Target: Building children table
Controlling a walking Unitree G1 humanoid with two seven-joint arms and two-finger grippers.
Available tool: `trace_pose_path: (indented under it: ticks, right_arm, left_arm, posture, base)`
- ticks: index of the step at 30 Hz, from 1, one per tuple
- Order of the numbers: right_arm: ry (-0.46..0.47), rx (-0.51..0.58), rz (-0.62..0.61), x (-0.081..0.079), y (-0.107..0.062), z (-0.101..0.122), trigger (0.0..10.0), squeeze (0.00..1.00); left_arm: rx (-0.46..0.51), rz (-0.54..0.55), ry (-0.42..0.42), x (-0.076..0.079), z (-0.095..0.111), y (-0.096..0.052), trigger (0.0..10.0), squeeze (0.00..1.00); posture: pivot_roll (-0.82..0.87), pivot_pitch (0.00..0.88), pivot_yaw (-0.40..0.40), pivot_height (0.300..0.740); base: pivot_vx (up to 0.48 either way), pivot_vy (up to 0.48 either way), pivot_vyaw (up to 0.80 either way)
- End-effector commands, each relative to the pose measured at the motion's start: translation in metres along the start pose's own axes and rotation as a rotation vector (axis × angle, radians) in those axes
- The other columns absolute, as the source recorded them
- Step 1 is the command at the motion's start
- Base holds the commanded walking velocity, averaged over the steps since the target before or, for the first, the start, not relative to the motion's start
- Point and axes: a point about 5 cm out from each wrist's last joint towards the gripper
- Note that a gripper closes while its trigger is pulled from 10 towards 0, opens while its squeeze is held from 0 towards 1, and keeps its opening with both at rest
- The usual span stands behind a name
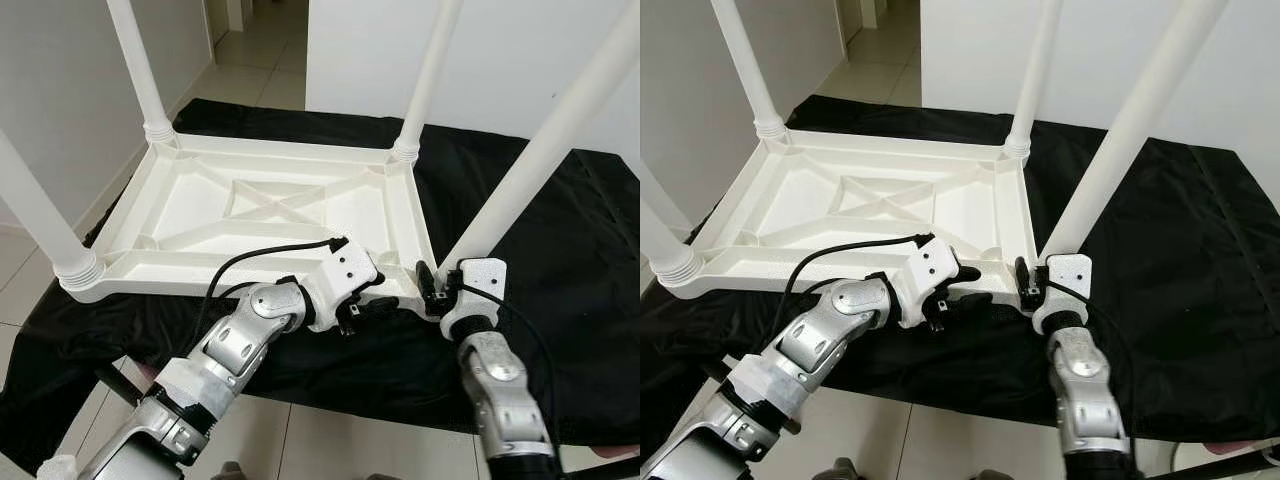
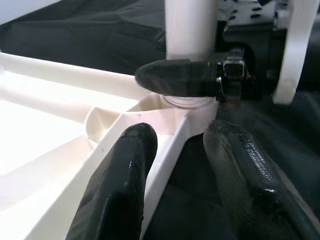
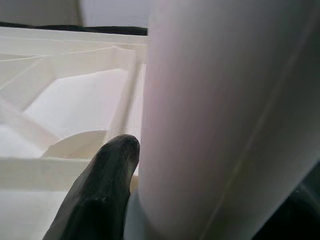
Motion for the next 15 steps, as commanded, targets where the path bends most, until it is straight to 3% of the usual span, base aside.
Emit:
trace_pose_path:
  ticks: [1, 7, 15]
  right_arm:
    - [0.046, -0.069, -0.145, 0.001, -0.006, -0.007, 10.0, 0.0]
    - [0.085, -0.077, -0.129, -0.011, -0.009, -0.006, 10.0, 0.0]
    - [0.068, -0.074, -0.131, -0.01, -0.009, -0.002, 10.0, 0.0]
  left_arm:
    - [-0.008, -0.052, 0.003, -0.001, 0.0, -0.001, 10.0, 0.0]
    - [-0.005, -0.047, 0.002, -0.002, 0.001, 0.0, 10.0, 0.0]
    - [-0.003, -0.046, 0.001, -0.002, 0.0, 0.0, 10.0, 0.0]
  posture:
    - [0.03, 0.0, -0.017, 0.74]
    - [0.04, 0.0, -0.021, 0.74]
    - [0.04, 0.0, -0.024, 0.74]
  base:
    - [0.0, 0.0, 0.0]
    - [0.0, 0.0, 0.0]
    - [0.0, 0.0, 0.0]
Point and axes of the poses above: a point about 5 cm out from each wrist's last joint towards the gripper, its own y axis pointing out of the wrist towards the gripper, its own z axis along the axis of the wrist's last joint, x = y × z, and after that the axes turned 7 degrees about -y, right-handed
